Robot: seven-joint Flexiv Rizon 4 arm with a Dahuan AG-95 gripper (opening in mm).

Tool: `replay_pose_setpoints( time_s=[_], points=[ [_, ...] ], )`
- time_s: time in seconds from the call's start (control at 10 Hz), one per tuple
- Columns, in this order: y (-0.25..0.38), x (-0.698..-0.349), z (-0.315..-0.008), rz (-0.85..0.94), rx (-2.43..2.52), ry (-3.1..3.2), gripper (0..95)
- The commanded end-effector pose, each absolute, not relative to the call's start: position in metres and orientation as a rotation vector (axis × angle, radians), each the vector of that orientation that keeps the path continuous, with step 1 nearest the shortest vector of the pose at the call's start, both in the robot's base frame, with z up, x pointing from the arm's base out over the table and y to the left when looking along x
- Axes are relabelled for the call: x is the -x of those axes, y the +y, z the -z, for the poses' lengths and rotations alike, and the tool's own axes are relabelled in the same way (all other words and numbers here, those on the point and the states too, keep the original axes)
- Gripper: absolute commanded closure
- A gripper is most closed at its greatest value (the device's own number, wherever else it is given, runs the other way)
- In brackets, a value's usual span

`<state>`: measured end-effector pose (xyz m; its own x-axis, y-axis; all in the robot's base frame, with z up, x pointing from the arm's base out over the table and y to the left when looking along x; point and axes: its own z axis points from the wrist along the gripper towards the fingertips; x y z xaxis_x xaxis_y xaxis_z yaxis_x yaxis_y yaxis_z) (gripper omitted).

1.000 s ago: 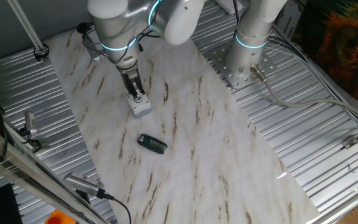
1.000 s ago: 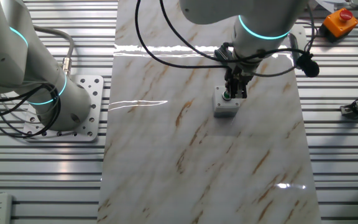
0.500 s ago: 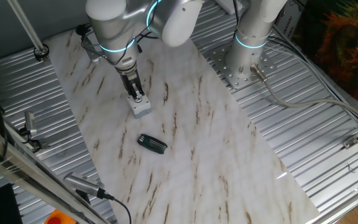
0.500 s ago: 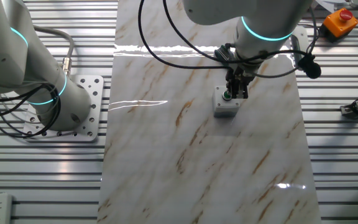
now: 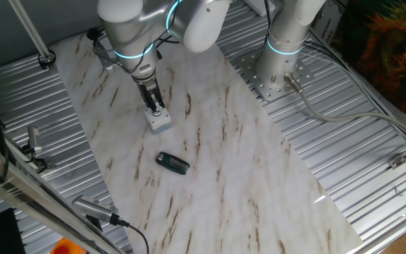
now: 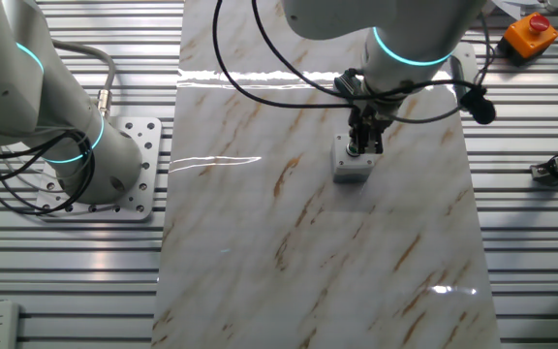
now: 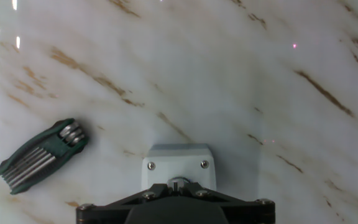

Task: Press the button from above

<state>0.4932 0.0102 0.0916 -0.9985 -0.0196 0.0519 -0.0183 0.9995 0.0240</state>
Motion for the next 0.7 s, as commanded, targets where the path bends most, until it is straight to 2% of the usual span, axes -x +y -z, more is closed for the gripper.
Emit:
replay_pose_setpoints(
  time_s=[0.1,0.7],
  points=[
    [0.0108,-0.4944,-0.0907,0.043,-0.029,-3.086,95.0],
    [0.0064,-0.4941,-0.0935,0.027,-0.004,-3.097,95.0]
  ],
)
